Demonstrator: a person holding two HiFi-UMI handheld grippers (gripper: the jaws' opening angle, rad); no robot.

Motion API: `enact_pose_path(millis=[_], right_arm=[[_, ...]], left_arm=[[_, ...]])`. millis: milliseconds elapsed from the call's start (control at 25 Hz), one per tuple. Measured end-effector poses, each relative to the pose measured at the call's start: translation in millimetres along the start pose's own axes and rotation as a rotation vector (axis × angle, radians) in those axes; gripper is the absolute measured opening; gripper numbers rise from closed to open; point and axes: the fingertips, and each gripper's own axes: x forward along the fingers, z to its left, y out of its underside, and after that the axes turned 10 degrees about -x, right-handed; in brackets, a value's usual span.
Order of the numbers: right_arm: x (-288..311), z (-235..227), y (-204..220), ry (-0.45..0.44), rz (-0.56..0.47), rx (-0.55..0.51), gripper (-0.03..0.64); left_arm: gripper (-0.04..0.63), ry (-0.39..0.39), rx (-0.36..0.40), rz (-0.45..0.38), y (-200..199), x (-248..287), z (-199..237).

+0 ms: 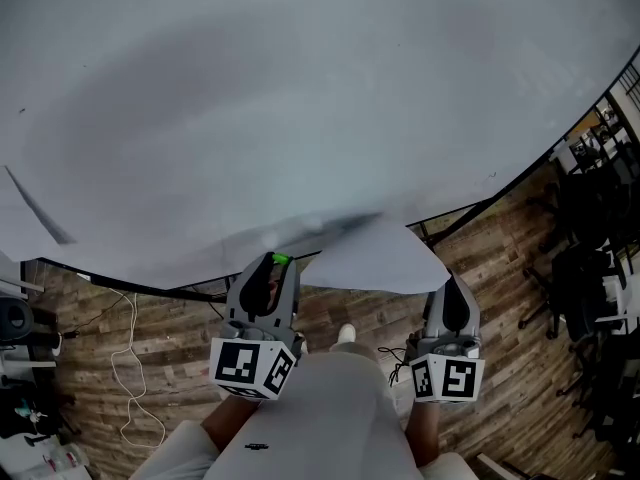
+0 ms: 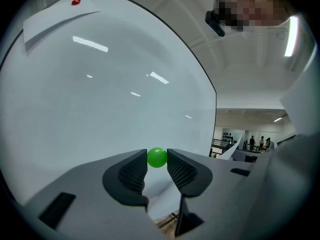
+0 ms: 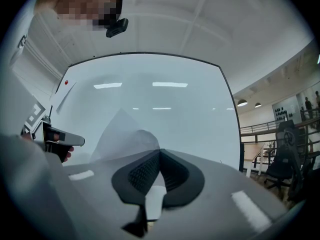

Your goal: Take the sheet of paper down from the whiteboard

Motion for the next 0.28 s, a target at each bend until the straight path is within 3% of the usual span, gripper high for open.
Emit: enact_pose_path(millis=[280], right_arm=[[6.8,2.3,2.2,-0.006,0.002,-0.002,0.009]], left_arm=[[0.124,-0.01,-0.008,0.0,0.7,2.9,6.5]])
